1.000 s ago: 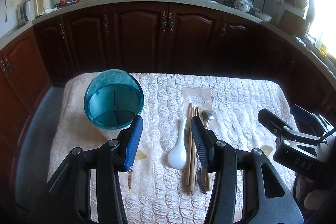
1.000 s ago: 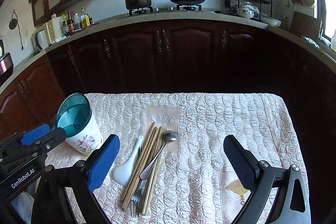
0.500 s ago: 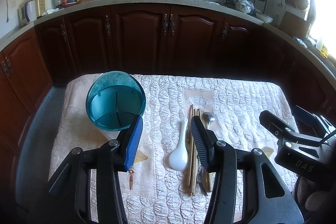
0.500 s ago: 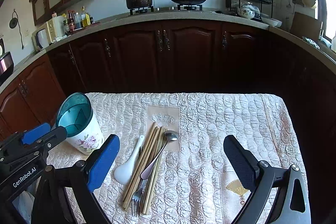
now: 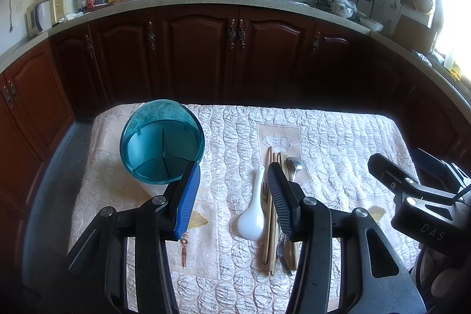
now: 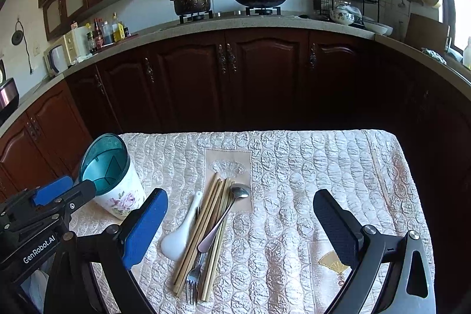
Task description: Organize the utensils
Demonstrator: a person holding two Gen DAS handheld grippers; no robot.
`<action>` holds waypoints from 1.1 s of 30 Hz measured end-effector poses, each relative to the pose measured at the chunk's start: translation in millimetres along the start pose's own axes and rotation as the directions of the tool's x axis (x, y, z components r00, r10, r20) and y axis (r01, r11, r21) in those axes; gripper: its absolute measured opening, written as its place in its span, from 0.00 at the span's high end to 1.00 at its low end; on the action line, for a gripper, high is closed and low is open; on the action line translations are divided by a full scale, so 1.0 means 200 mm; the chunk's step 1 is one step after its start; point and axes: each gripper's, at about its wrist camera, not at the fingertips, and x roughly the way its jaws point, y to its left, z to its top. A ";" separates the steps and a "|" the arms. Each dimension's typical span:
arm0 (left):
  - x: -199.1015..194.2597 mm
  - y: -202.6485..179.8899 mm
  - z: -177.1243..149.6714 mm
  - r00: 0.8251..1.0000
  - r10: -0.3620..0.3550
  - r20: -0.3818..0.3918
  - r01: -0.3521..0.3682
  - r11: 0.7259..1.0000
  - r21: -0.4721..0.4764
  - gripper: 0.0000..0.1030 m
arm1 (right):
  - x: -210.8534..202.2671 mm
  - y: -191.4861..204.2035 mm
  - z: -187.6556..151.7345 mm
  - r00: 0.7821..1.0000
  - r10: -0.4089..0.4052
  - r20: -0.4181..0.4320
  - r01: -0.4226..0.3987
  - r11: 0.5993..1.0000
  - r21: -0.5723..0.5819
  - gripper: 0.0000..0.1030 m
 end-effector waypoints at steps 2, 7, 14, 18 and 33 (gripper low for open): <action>0.00 0.00 0.00 1.000 0.003 0.000 -0.003 1.000 0.000 0.54 | 0.00 0.00 0.00 1.000 0.003 0.001 -0.003 1.000 0.004 0.04; 0.02 0.01 0.00 1.000 0.008 -0.003 -0.008 1.000 -0.001 0.54 | 0.03 -0.02 -0.01 1.000 0.010 -0.012 -0.010 1.000 0.009 0.04; 0.05 0.00 0.00 1.000 0.013 -0.015 -0.013 1.000 0.007 0.54 | 0.06 -0.03 -0.02 0.999 0.024 -0.031 -0.024 1.000 0.009 0.04; 0.06 -0.01 0.00 1.000 0.016 -0.018 -0.016 1.000 0.012 0.54 | 0.08 -0.03 -0.02 0.999 0.025 -0.039 -0.024 1.000 0.006 0.04; 0.11 0.00 0.01 0.999 0.024 -0.033 -0.023 1.000 0.020 0.54 | 0.13 -0.05 -0.03 0.997 0.031 -0.066 -0.030 0.999 0.015 0.04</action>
